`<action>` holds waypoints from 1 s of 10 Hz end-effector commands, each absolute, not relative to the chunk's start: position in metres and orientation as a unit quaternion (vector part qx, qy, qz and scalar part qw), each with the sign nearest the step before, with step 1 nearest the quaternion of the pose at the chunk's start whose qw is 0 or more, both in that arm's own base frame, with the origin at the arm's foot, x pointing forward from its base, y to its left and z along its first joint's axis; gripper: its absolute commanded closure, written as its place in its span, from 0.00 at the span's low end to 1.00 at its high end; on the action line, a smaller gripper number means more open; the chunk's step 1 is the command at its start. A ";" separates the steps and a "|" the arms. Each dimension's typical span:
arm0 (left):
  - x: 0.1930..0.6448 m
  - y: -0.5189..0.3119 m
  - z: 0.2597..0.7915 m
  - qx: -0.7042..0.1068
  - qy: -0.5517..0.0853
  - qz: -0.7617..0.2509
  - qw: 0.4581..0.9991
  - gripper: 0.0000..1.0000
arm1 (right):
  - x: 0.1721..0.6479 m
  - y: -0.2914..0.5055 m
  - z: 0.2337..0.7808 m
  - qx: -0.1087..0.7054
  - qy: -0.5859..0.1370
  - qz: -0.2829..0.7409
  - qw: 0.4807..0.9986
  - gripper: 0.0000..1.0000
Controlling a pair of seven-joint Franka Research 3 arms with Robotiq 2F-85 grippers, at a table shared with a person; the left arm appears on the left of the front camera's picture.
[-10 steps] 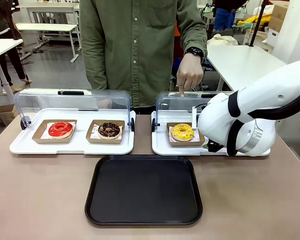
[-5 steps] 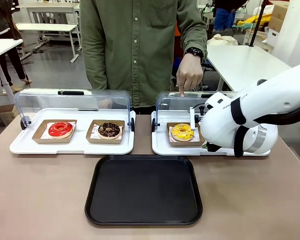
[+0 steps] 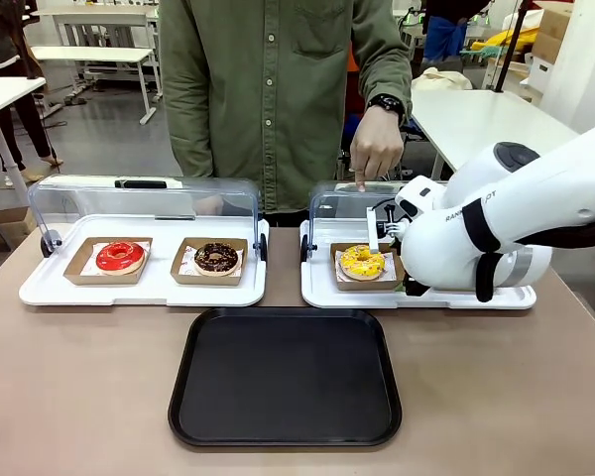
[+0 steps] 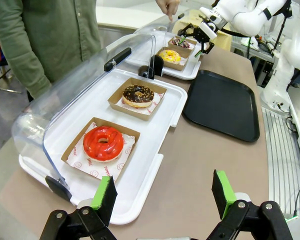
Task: Move the third donut from the left to the tray.
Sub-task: Pick up the Paper togo box containing the Donut indicated by the person and place it on the Handle tray.
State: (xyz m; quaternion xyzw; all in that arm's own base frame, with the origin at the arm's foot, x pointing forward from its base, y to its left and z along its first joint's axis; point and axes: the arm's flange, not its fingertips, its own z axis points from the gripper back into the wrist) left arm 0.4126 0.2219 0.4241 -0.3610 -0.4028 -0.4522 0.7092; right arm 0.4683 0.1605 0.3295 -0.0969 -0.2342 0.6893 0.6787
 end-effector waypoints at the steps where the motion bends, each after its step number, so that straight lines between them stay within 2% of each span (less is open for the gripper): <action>1: 0.412 0.221 0.426 -0.361 -0.404 -0.454 0.707 0.00 | 0.490 0.186 0.326 -0.099 -0.214 0.682 0.692 0.00; 3: 0.412 0.221 0.426 -0.361 -0.404 -0.454 0.707 0.00 | 0.498 0.188 0.320 -0.102 -0.211 0.671 0.704 0.00; 4: 0.412 0.221 0.426 -0.361 -0.404 -0.454 0.707 0.00 | 0.474 0.165 0.329 -0.095 -0.223 0.690 0.682 0.00; 10: 0.412 0.221 0.426 -0.361 -0.404 -0.454 0.707 0.00 | 0.496 0.161 0.314 -0.083 -0.189 0.685 0.698 0.00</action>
